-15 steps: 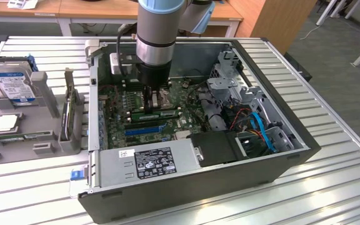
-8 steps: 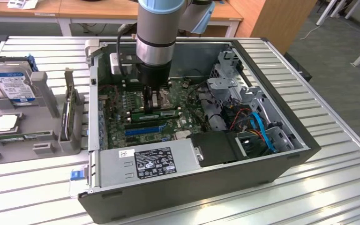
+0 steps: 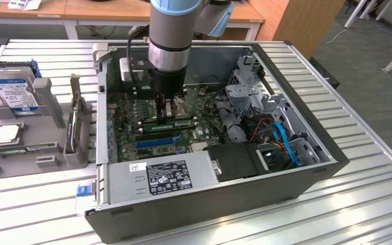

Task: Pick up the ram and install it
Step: 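Press down the ram until it locks into place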

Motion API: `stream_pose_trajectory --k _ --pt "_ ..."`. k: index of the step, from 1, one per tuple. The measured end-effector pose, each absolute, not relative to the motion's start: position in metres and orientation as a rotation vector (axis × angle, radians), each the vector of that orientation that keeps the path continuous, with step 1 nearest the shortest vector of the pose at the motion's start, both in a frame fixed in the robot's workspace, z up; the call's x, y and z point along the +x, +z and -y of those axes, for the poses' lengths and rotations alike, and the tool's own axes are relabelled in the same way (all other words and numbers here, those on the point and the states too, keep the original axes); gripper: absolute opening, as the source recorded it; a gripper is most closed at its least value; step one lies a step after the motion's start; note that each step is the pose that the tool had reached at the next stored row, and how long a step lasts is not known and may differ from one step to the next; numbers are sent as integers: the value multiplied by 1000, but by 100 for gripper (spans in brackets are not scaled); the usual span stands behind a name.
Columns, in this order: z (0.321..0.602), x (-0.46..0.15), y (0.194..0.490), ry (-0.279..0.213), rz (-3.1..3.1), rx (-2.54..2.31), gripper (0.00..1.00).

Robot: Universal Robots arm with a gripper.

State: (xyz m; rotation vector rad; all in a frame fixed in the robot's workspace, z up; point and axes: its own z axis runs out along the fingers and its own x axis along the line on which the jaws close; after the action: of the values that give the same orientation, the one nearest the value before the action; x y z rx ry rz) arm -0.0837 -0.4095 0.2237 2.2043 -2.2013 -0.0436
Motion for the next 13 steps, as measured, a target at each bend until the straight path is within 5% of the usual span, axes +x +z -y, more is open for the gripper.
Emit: stream_pose_trajectory --k 13 --pt "410 -84 223 -44 2201 2204 10"
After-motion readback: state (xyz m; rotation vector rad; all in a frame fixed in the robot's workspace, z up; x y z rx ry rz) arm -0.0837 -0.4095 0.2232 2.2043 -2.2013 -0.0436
